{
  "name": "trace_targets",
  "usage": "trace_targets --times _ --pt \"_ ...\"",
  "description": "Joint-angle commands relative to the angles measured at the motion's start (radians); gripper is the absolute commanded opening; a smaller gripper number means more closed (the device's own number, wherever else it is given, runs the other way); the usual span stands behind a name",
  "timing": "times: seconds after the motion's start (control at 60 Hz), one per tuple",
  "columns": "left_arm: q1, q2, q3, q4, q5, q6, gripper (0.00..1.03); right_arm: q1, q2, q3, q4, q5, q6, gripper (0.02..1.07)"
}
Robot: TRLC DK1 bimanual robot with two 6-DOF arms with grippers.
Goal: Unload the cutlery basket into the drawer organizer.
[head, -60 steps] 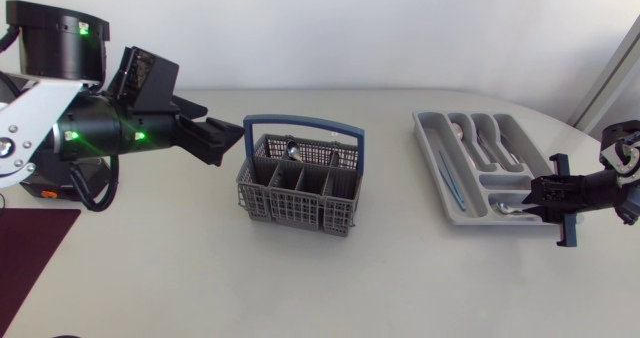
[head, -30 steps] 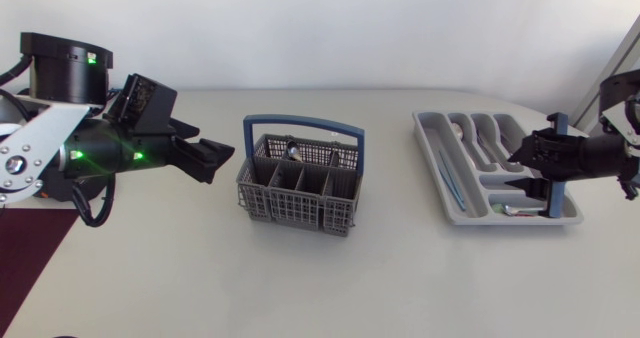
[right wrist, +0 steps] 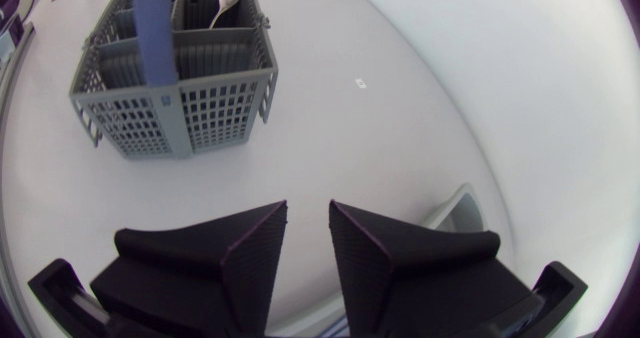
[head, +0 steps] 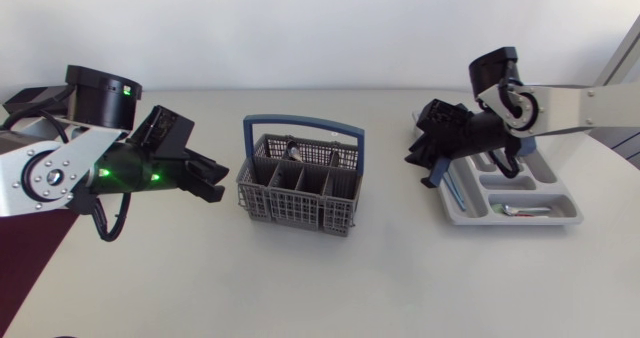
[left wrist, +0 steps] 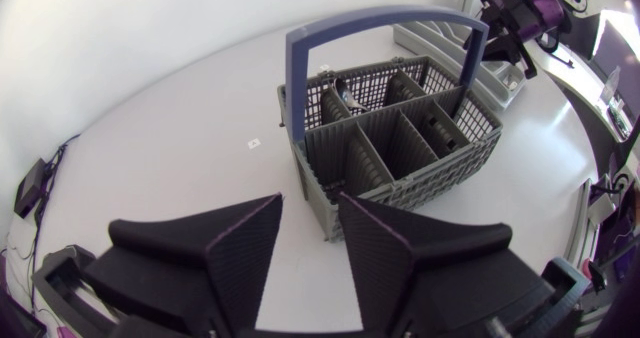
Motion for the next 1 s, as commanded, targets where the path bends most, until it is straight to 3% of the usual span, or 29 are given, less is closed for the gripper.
trace_targets --times 0.0,0.15,0.4,0.667,0.983 --pt "0.001 0.045 -0.042 0.009 0.006 0.027 0.13 0.027 0.074 0.061 0.008 -0.009 0.094 0.16" --pt "-0.013 0.094 -0.054 0.023 0.007 0.044 0.04 0.037 0.172 0.173 -0.017 -0.073 0.174 0.08" --pt "-0.058 0.138 -0.072 0.051 0.018 0.081 0.04 0.046 0.292 0.32 -0.063 -0.208 0.309 0.08" --pt "-0.041 0.266 -0.054 0.123 0.023 0.085 0.04 0.07 0.417 0.495 -0.195 -0.326 0.366 0.08" --pt "-0.019 0.379 0.014 0.189 0.023 0.079 0.04 0.106 0.365 0.397 -0.245 -0.357 0.307 0.08"
